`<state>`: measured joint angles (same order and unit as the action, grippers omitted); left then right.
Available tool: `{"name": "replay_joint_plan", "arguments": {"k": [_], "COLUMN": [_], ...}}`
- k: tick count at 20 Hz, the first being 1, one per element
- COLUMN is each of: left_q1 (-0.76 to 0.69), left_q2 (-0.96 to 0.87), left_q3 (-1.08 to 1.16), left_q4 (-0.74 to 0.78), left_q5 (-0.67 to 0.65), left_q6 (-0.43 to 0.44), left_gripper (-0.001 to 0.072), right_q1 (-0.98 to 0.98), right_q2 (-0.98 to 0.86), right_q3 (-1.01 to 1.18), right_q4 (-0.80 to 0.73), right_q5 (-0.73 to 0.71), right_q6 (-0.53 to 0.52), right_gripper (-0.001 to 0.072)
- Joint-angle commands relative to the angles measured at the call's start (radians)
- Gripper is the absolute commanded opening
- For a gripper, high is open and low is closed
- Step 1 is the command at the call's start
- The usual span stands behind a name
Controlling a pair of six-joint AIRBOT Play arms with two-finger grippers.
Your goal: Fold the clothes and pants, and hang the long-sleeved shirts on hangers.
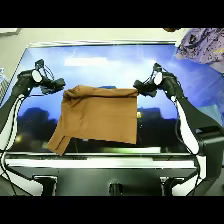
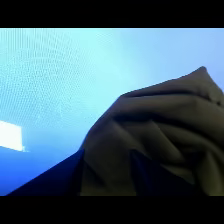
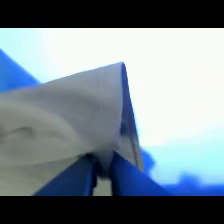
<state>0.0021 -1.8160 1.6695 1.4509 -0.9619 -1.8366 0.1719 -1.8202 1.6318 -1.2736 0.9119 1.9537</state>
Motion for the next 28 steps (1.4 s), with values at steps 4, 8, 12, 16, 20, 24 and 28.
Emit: {"name": "replay_joint_plan", "arguments": {"k": [4, 8, 12, 16, 20, 24, 28], "left_q1": [0.129, 0.322, 0.489, 0.546, 0.545, 0.545, 0.545], "left_q2": [0.007, 0.164, 0.37, 0.474, 0.459, 0.455, 0.455], "left_q3": [0.156, 0.116, -0.179, -0.473, -0.569, -0.573, -0.573], "left_q4": [-0.103, -0.184, -0.348, -0.382, -0.382, -0.383, -0.383], "left_q5": [-0.285, -0.332, -0.302, -0.279, -0.279, -0.279, -0.279], "left_q6": [0.177, 0.234, 0.32, 0.319, 0.319, 0.319, 0.319], "left_gripper": [0.0565, 0.0563, 0.0563, 0.0535, 0.0536, 0.0536, 0.0536], "right_q1": [-0.047, -0.195, -0.344, -0.373, -0.303, -0.16, -0.058], "right_q2": [0.057, 0.199, 0.322, 0.451, 0.476, 0.476, 0.459], "right_q3": [0.002, 0.001, -0.163, -0.6, -0.875, -0.961, -0.964], "right_q4": [0.193, 0.203, 0.189, 0.35, 0.515, 0.511, 0.512], "right_q5": [0.121, 0.38, 0.606, 0.492, 0.376, 0.246, 0.153], "right_q6": [-0.084, -0.288, -0.507, -0.624, -0.746, -0.745, -0.695], "right_gripper": [0.0418, 0.0483, 0.0479, 0.0478, 0.048, 0.055, 0.0592]}}
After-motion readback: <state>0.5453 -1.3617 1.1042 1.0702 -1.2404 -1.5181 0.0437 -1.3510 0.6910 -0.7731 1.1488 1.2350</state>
